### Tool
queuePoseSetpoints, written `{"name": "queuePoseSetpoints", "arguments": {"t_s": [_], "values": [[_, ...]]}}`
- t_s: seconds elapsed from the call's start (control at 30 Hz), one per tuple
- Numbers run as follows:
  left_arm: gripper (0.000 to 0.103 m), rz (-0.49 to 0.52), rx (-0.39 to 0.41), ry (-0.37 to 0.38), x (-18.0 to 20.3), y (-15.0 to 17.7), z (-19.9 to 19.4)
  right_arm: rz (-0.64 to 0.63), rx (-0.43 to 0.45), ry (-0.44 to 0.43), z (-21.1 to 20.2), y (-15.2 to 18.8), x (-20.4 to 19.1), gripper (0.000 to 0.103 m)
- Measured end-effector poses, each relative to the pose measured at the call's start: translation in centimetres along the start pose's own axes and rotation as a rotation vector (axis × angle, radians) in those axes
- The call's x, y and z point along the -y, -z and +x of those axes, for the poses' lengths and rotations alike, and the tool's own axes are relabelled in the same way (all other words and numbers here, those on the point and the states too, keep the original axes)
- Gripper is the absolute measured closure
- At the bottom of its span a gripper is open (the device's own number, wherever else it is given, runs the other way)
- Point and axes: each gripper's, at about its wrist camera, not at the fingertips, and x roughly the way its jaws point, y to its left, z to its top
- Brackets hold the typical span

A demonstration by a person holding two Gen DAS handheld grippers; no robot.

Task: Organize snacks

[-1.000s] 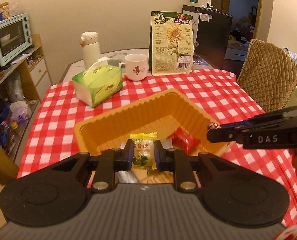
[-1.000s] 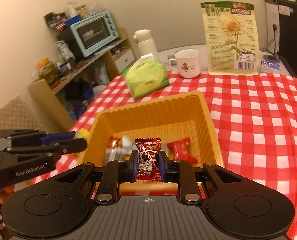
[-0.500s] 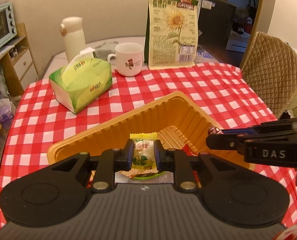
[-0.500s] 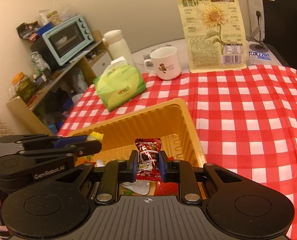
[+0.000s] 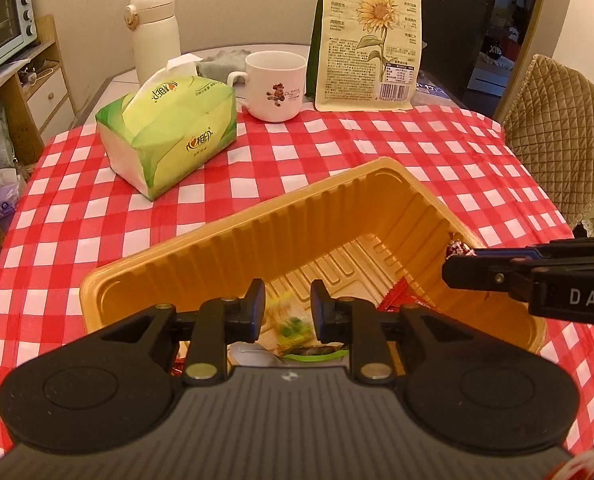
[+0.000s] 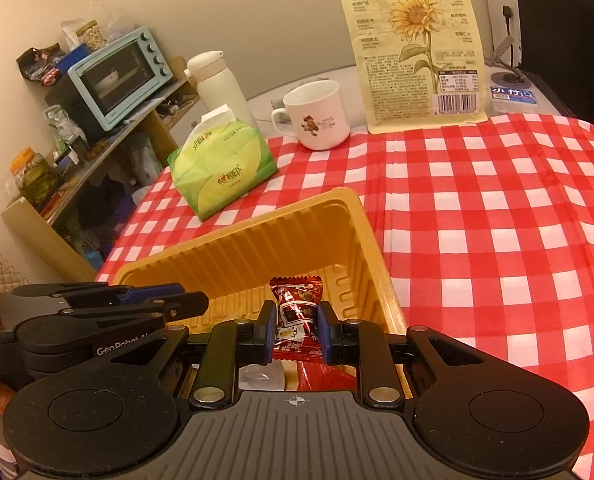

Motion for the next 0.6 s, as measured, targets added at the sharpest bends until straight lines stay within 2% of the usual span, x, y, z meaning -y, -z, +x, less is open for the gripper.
{"name": "queuePoseSetpoints", "arguments": {"t_s": [0.23,0.53,0.6], "values": [[0.072,-0.008,0.005,-0.001,-0.5,0.0,-0.5,-0.008,-0.005,-0.004,0.8,-0.3,-0.6,0.081],[0.068,-0.024,-0.005,-0.004,-1.4,0.4,-1.5,-0.022,-0.007,-0.020,1.9,-0.8,-1.8,0.081],[0.062,-0.031,-0.006,-0.004,-1.6,0.5,-1.7,-0.025,0.006,-0.029,2.1,-0.9,-2.1,0.081]]}}
